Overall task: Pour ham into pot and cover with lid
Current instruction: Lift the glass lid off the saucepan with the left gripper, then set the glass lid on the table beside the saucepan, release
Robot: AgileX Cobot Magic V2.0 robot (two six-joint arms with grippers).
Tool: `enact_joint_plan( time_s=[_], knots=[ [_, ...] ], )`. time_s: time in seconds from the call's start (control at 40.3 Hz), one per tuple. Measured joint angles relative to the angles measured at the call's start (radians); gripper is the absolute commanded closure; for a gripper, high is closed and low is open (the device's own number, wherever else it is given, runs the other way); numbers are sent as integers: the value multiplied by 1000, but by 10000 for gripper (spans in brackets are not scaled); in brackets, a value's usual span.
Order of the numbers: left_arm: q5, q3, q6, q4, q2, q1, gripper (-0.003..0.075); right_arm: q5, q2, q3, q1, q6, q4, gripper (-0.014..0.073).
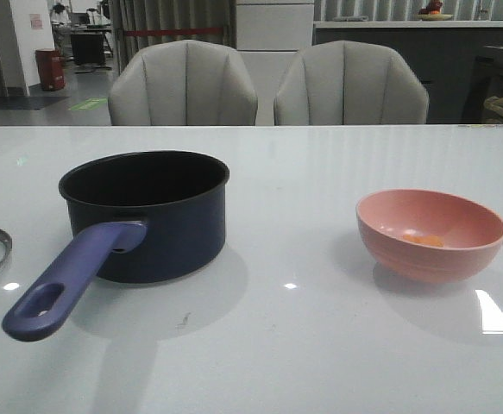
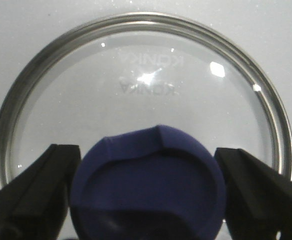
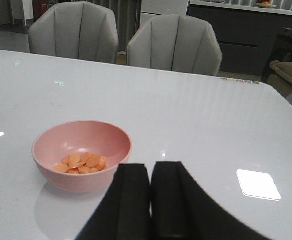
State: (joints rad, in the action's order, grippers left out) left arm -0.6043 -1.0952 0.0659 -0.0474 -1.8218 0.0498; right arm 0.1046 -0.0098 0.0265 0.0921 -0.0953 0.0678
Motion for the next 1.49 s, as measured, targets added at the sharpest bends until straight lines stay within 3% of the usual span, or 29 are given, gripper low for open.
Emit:
enact_joint_plan(
  time_s=[0.074, 0.248, 0.645, 1.067, 1.489],
  knots=[
    [-2, -6, -2, 4, -4, -6, 20, -2, 0, 0, 0, 0, 0, 428],
    [-92, -61, -4, 22, -19, -31, 36, -2, 0, 0, 0, 0, 0, 428],
    [-154, -101, -6, 27, 185, -35, 139, -2, 0, 0, 0, 0, 0, 428],
    [12, 206, -13, -92, 710, -53, 191, -2, 0, 0, 0, 0, 0, 428],
    [81, 438, -13, -20, 1173, -282, 191, -2, 0, 0, 0, 0, 0, 428]
  ],
)
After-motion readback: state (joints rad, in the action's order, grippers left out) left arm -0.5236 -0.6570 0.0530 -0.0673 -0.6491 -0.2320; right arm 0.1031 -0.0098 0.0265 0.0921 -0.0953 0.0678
